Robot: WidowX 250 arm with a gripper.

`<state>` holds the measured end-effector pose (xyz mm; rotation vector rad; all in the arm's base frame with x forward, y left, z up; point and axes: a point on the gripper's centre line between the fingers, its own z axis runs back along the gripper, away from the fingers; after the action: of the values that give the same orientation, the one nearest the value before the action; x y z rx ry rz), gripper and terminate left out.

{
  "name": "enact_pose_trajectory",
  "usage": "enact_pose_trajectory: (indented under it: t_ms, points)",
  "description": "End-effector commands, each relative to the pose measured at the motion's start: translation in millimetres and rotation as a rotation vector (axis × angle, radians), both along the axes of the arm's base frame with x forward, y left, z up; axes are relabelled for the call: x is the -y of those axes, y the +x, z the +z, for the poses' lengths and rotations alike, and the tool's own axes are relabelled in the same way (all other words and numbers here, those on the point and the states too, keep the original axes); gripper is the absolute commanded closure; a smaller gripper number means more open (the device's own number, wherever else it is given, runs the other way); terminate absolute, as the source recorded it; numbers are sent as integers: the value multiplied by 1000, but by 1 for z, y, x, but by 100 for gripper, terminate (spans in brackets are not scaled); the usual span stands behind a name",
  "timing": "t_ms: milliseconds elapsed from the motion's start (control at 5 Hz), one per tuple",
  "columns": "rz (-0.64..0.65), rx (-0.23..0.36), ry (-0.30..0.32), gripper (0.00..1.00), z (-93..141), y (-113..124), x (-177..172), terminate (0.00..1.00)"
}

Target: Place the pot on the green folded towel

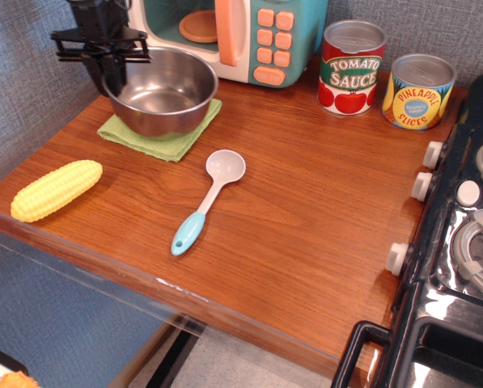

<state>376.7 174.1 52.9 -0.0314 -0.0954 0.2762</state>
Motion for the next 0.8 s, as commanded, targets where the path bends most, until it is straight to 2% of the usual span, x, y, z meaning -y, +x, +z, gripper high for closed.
enact_pose_trajectory:
  t_ms: [0, 200, 400, 600]
  points:
    - [-17, 54, 61, 0, 33, -3, 2, 0]
    - [-97, 83, 81, 0, 56, -5, 16, 0]
    - [-239, 70, 85, 0, 86, -19, 46, 0]
    - [-393, 27, 31, 0, 83, -34, 68, 0]
